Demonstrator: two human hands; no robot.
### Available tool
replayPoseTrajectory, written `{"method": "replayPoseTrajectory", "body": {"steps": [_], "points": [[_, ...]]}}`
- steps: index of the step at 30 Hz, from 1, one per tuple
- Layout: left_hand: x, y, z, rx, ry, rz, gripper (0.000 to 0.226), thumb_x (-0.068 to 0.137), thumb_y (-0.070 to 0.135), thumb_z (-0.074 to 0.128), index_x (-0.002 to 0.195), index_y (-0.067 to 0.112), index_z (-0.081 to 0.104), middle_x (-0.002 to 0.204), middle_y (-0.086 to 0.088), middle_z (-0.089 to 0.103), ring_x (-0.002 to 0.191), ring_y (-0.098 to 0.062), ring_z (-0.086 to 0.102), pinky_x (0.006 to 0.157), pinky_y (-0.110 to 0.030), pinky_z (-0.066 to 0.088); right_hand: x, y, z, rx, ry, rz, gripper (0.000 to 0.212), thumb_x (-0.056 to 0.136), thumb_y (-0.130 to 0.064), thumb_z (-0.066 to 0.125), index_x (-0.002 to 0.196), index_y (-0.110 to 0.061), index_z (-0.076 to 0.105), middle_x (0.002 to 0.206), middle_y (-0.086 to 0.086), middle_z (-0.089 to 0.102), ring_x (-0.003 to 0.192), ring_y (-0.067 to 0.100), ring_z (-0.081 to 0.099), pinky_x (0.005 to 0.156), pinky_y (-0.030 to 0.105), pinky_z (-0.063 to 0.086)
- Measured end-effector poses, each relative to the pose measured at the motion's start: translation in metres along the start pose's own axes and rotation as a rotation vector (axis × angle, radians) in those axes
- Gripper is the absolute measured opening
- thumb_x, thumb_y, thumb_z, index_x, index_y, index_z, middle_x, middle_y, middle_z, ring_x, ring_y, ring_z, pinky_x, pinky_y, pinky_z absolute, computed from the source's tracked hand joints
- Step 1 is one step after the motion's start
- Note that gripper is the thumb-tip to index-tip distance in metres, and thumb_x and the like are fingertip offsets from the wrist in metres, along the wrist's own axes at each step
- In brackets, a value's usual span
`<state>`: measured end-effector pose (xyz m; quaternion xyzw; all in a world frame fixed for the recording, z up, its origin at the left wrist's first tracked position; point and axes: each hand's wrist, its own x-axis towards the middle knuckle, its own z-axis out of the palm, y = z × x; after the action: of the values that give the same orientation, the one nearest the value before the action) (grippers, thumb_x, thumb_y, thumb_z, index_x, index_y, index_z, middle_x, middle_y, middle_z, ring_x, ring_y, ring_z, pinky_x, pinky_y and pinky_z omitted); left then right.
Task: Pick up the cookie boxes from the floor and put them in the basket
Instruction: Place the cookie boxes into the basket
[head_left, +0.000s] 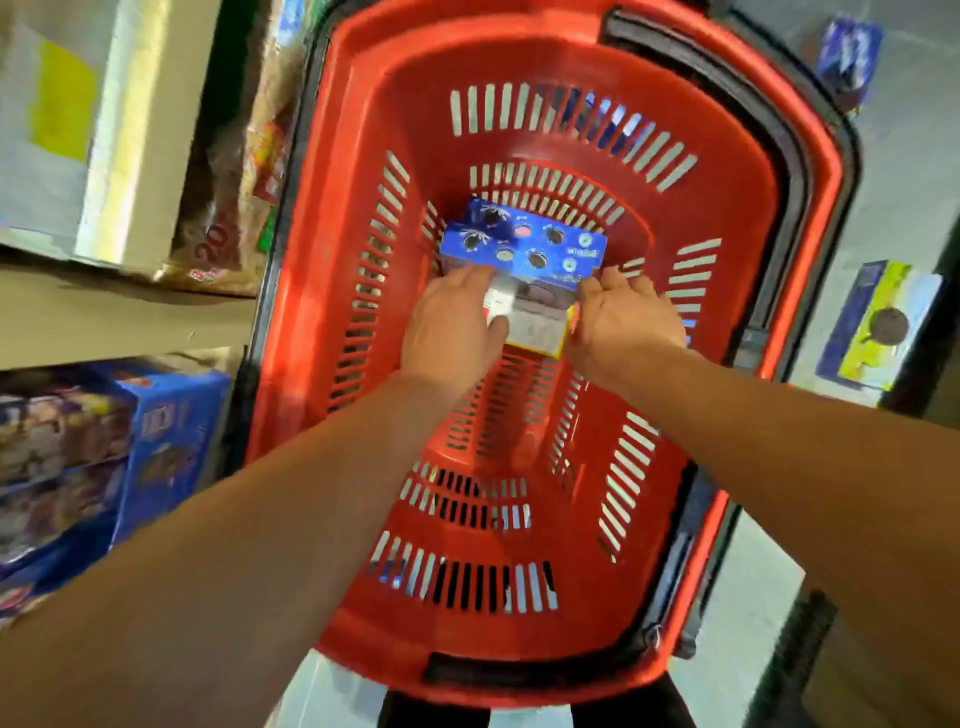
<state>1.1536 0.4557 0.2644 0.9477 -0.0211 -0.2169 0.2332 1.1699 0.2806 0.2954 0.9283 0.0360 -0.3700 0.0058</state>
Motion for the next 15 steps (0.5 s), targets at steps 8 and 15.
{"method": "replayPoseTrajectory", "body": {"steps": [8,15], "points": [[-0.087,0.075,-0.062,-0.14,0.031,0.062,0.05,0.081,0.026,0.065,0.128,0.01,0.056,0.127,-0.014,0.061,0.115,-0.031,0.056,0.098,-0.038,0.043,-0.137,0.031,-0.037,0.123,0.163,-0.21,0.053,0.079,-0.033,0.062,0.124,-0.008,0.05,0.12,0.015,0.052,0.109,0.038,0.049,0.093,0.043,0.044],[-0.131,0.139,-0.071,-0.193,0.059,0.147,0.045,0.083,0.022,0.068,0.125,0.01,0.058,0.124,-0.007,0.063,0.113,-0.024,0.059,0.097,-0.029,0.039,-0.216,0.108,-0.021,0.402,0.33,-0.054,0.052,0.078,-0.019,0.067,0.126,-0.005,0.053,0.125,0.017,0.052,0.113,0.04,0.05,0.094,0.045,0.046]]}}
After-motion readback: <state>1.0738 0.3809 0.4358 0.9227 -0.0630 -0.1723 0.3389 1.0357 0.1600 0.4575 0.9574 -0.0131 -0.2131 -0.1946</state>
